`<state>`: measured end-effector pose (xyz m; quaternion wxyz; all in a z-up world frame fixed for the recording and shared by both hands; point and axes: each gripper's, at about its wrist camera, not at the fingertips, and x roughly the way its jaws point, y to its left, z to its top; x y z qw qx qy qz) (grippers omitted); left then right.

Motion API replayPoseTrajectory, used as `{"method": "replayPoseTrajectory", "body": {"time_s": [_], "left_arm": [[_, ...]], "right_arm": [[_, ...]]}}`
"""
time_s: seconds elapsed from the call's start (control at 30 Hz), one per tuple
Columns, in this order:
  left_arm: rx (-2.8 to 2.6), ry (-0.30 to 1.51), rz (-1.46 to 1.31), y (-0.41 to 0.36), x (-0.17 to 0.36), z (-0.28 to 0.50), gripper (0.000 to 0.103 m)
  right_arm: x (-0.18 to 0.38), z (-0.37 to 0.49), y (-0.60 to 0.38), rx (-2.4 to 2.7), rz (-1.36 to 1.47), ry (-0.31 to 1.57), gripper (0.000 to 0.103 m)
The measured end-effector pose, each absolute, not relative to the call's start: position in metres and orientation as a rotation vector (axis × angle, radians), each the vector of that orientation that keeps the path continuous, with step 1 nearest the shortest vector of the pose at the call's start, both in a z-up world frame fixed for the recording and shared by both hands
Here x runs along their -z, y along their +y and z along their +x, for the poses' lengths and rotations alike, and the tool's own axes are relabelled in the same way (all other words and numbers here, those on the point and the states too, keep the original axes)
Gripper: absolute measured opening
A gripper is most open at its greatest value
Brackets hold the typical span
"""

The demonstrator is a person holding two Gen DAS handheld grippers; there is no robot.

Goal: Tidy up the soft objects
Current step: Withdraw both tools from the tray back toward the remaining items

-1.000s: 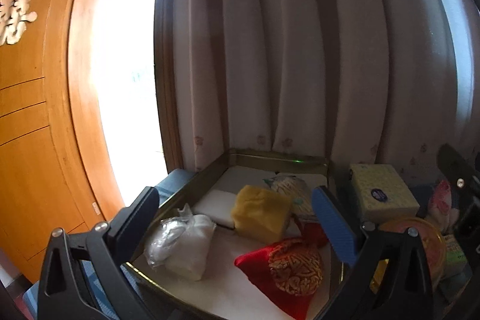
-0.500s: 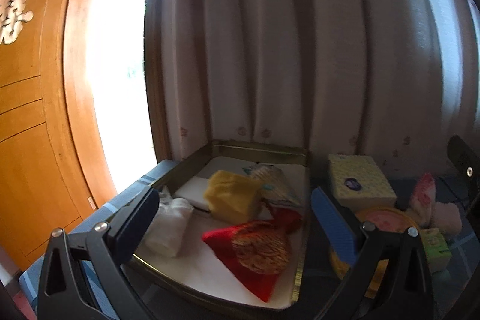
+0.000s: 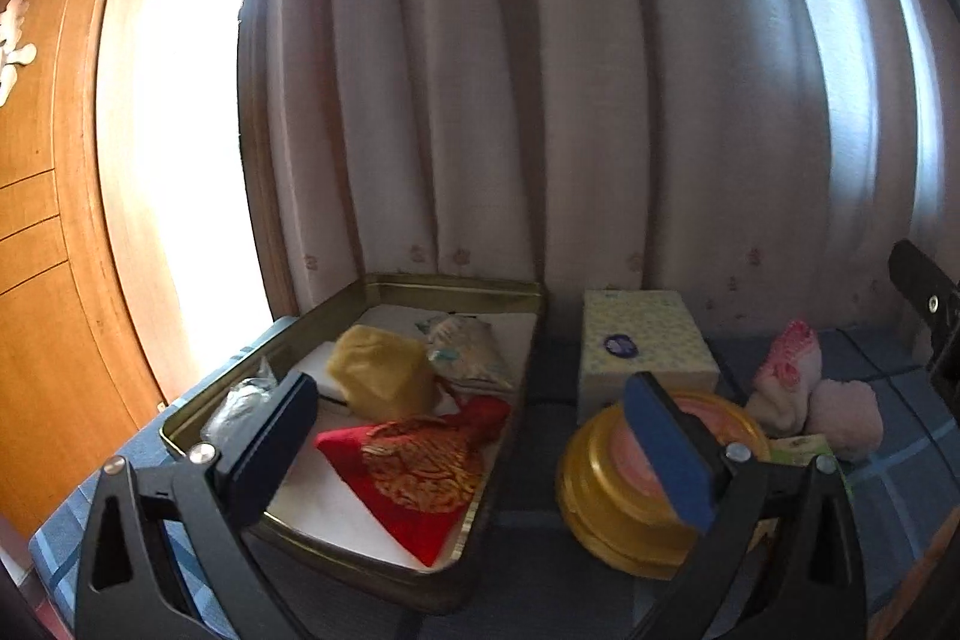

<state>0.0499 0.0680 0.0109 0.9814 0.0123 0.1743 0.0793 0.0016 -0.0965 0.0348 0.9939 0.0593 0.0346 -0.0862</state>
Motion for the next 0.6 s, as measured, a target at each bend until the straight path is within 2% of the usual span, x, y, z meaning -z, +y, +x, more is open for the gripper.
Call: {"method": "replayPoseTrajectory", "body": {"time_s": [0.6], "left_arm": [[-0.104,0.384,0.075,0.02,-0.012,0.05,0.103]], "right_arm": [[-0.033,-0.017,-0.155,0.253,0.139,0.081,0.085]]}}
